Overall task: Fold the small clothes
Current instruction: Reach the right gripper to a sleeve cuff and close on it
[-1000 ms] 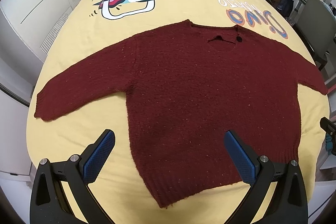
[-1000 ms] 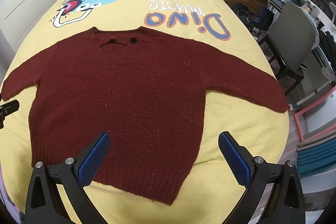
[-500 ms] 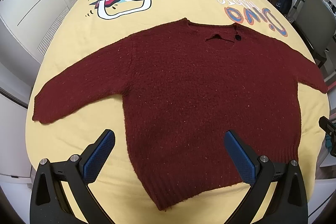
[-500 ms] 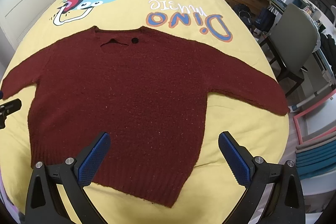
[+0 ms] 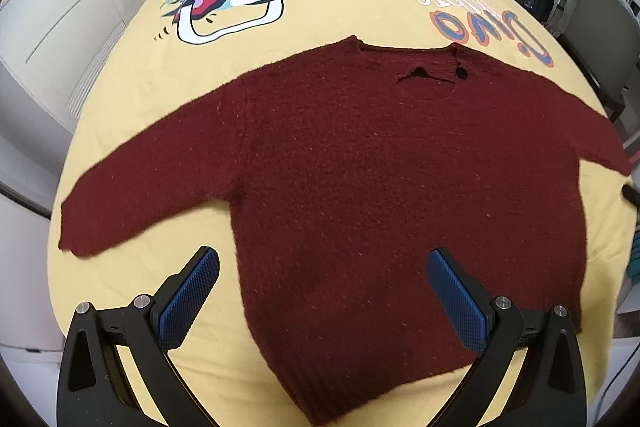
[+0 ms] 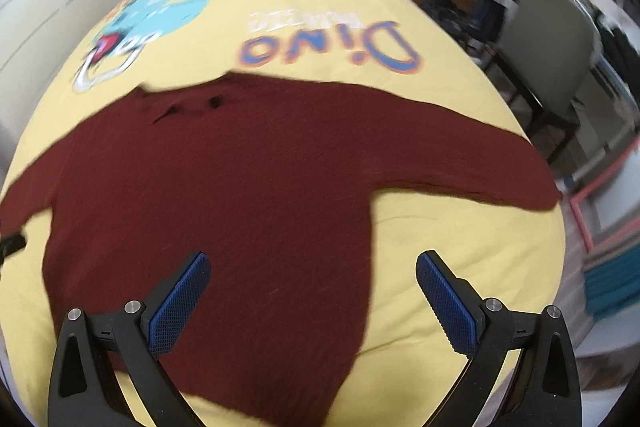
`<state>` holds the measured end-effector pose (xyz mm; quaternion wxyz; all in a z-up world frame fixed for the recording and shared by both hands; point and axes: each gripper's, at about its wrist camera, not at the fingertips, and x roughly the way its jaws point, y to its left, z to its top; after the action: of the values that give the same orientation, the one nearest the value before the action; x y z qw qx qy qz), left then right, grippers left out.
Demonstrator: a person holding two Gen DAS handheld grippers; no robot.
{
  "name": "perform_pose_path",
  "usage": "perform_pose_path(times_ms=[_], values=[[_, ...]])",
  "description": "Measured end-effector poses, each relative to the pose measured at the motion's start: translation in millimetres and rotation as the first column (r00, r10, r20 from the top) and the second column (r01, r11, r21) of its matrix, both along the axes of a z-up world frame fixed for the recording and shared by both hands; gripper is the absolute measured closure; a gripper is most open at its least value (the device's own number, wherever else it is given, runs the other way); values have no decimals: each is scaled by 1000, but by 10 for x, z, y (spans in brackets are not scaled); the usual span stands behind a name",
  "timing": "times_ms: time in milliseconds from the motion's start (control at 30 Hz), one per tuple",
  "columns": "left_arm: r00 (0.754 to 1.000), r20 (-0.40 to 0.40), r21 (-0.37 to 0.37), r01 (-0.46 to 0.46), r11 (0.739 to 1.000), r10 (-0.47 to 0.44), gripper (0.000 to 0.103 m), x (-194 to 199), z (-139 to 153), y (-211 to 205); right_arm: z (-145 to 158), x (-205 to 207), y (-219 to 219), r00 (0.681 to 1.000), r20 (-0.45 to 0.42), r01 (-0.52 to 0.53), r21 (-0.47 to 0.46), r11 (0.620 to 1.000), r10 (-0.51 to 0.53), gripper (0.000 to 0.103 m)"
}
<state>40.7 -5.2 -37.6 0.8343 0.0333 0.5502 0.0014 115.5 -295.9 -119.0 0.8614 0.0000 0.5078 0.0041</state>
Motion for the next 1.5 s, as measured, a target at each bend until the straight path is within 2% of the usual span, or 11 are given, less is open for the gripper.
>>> perform_pose_path(times_ms=[267,433,700,833,900,933,1000,1033,1100,1300,1500], values=[[999,-44,-12,-10,1000,9,1,235,-180,45,-343,357,-1313,962,17,266,149,952,-271,1],[993,-119,-27,-21,999,18,1,383,-377,64,-745,608,-2114,902,-13,429,145,891,-432,1],[985,-166,-13,-58,998,55,1,438,-527,171,-1412,1049,-3186,743,-204,669,197,717,-638,1],[981,-179,-6,-75,997,72,1,448,-560,266,-1493,1178,-3406,701,-228,713,264,650,-676,2],[980,-184,-9,-84,996,81,1,455,-580,309,-1497,1250,-3451,682,-244,731,240,639,-689,20],[979,-187,-10,-88,996,84,1,455,-591,329,-1485,1277,-3477,670,-248,743,222,632,-700,41],[978,-190,-19,-92,996,87,1,451,-607,361,-1426,1328,-3541,681,-240,732,261,630,-692,84],[977,-193,-26,-94,995,87,1,446,-612,373,-1397,1365,-3585,692,-247,720,296,627,-678,88],[978,-192,-37,-94,995,85,1,428,-608,391,-1327,1417,-3571,708,-251,704,321,634,-660,90],[984,-169,-32,-64,997,57,1,342,-523,415,-540,1483,-3137,842,-45,523,312,793,-537,90],[987,-146,-58,-69,996,60,1,303,-450,483,294,1534,-2356,923,117,313,326,892,-366,91]])
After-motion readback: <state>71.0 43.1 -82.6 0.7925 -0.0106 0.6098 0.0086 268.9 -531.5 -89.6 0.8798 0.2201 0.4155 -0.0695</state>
